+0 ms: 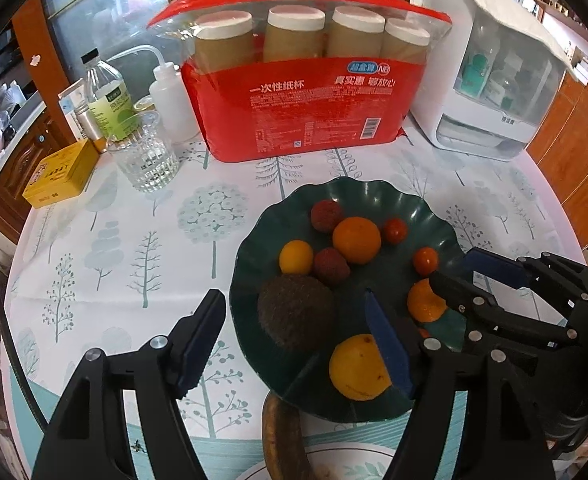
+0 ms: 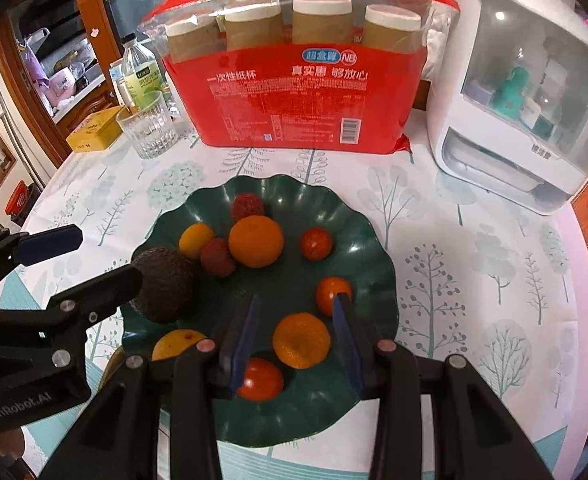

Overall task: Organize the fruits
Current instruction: 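Open both tools to release the red fruit and tomato onto the green plate, then move both tools back toward the brown banana on the white plate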

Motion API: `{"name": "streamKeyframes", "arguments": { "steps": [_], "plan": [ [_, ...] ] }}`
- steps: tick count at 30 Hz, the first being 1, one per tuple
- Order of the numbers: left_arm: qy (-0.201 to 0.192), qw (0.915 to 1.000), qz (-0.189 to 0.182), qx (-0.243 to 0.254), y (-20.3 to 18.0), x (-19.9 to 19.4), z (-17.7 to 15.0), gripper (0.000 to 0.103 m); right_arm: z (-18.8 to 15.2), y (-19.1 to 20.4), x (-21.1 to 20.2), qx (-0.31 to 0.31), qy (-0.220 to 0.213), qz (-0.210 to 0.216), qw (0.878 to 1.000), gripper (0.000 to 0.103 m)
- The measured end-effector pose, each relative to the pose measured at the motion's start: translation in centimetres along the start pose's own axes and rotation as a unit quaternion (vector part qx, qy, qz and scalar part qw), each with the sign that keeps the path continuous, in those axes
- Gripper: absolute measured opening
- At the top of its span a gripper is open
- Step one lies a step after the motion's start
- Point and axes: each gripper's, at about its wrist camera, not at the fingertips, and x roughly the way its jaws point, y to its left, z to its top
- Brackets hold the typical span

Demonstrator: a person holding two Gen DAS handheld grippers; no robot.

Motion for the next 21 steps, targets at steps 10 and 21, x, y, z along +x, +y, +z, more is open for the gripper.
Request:
{"name": "streamKeyframes", "arguments": {
  "steps": [10,21],
  "plan": [
    [-0.024,0.9997,0.002,-0.011,0.7,-4.6,-0.6,0.079,-0.2,0.7,-3.9,-0.001,-0.022,-0.008,1.0,0.04],
    [-0.061,0.9978,-0.005,-0.026,2.2,-11.6,-1.8,0.087,-0.6,3.0,-10.4,-0.012,-0.052,-0.009,0.999,0.043]
  ]
}}
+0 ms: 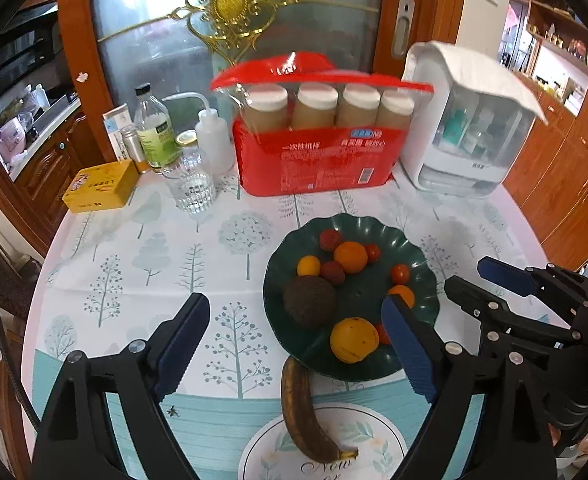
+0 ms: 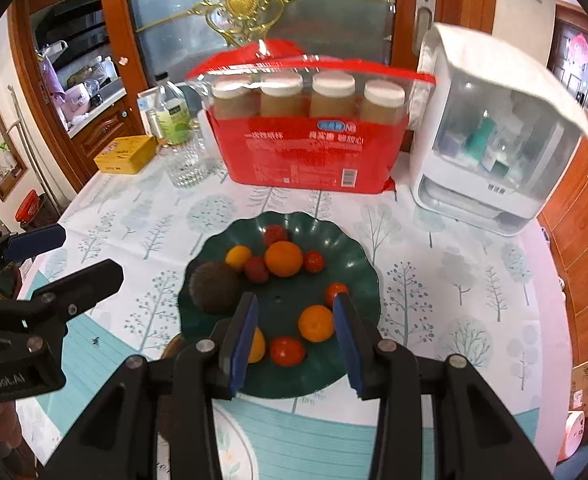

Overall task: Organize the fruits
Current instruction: 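Move both tools back toward the brown banana on the white plate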

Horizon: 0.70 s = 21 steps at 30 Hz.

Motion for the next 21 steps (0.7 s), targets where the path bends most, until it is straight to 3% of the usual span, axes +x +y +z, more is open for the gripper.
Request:
{"name": "streamKeyframes", "arguments": {
  "steps": [4,12,21],
  "plan": [
    [-0.014,0.9999,-0.004,-0.001,0.8,-2.5,-0.3,0.09,-0.1,1.0,-2.3,-0.003,-0.018,0.002,1.0,0.049],
    [-0.031,0.9994,-0.018,0.006,2.5,-6.2,-1.4,0.091,-0.9,3.8,-6.1,-0.014,-0.038,0.007,0.999,0.053],
    [-0.039,0.9987,-0.017,0.028,5.4,-8.4,-3.7,0.092,-2.5,7.0,-7.6,-0.003,-0.04,0.019,0.999,0.058]
  ]
}}
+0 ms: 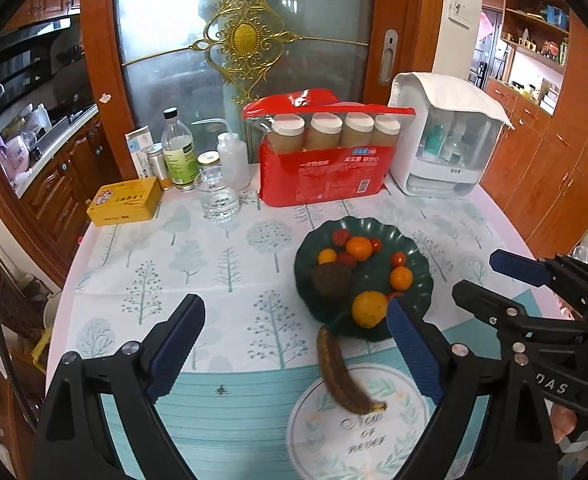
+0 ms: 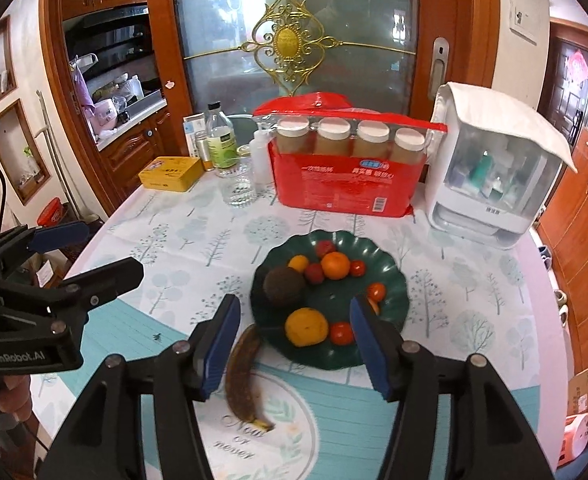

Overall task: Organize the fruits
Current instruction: 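Move both tools back toward the brown banana on the white plate, then grasp the brown banana around its middle with the right tool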

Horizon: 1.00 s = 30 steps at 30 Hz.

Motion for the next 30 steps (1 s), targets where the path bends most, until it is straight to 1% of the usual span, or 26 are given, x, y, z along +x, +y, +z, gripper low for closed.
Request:
{"name": "streamKeyframes", "arguments": {
  "steps": [4,9,12,16,22,27,30],
  "plan": [
    [-0.006,0.9999,0.009,0.0,1.7,-0.6,-1.5,0.092,-0.9,1.6,0.2,0.002,0.008,0.002,1.0,0.059],
    [-0.003,0.9998,0.017,-0.014,3.8,0.3,-3.7,0.094,-2.9,3.6,1.7,0.001,0.026,0.0,1.0,0.06],
    [0.008,0.9993,0.02,-0.029,4.9,1.8,-5.3,0.094,-4.4,4.6,3.4,-0.002,0.041,0.0,0.999,0.06],
    [0.031,0.9982,0.027,-0.044,5.7,4.6,-7.7,0.094,-6.3,5.3,6.2,0.006,0.064,0.004,0.998,0.06],
    [0.061,0.9969,0.022,-0.046,5.4,8.6,-10.6,0.094,-8.9,5.4,10.8,0.023,0.1,0.005,0.995,0.06],
    [0.076,0.996,0.026,-0.041,5.3,11.1,-11.8,0.094,-10.2,5.2,14.0,0.036,0.121,0.003,0.992,0.06],
    [0.082,0.9951,0.026,-0.048,6.0,12.4,-12.0,0.094,-10.5,5.1,15.5,0.04,0.128,0.001,0.991,0.06]
  ]
}}
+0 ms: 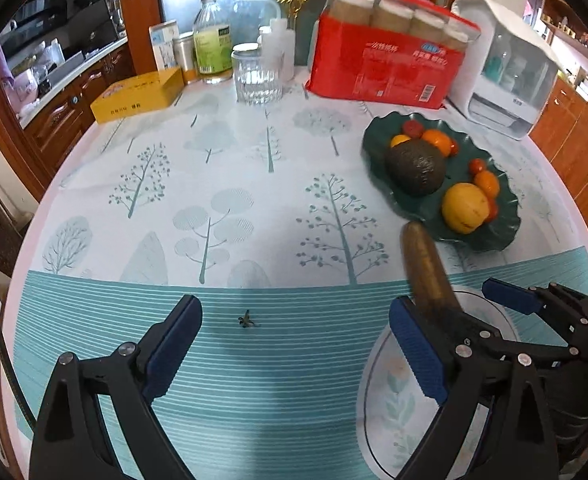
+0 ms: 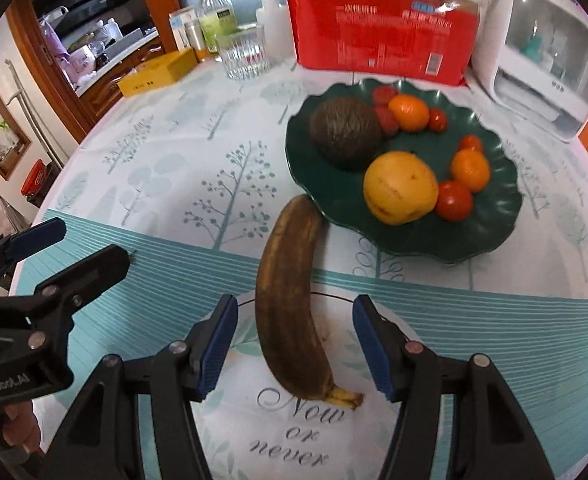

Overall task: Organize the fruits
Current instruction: 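Grasp the brown banana around its middle with the right tool, then carry the banana with the right tool onto the green plate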

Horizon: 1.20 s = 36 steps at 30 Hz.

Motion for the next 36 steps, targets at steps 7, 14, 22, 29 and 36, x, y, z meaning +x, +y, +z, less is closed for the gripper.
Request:
{"name": "streamKeyframes", "arguments": {
  "steps": [7,14,22,29,36],
  "plan": [
    [0.012,0.9997,-0.001,-0.02,1.5,2.1,0.3,0.094,0.6,0.4,2.2,-0.001,0.004,-0.001,1.0,0.06],
    [0.013,0.9996,-0.002,-0.026,2.1,2.9,0.6,0.094,1.2,1.0,3.6,-0.008,0.01,0.0,1.0,0.035],
    [0.016,0.9995,-0.003,-0.028,2.2,3.2,0.6,0.094,1.1,1.4,3.4,-0.018,-0.002,-0.005,1.0,0.034],
    [0.011,0.9994,-0.001,-0.032,2.5,2.6,0.4,0.094,0.7,1.8,2.5,-0.011,-0.007,0.021,1.0,0.034],
    [0.005,0.9994,0.0,-0.036,2.2,1.1,-0.2,0.094,0.4,2.0,0.2,-0.008,-0.027,0.041,0.999,0.034]
  ]
}}
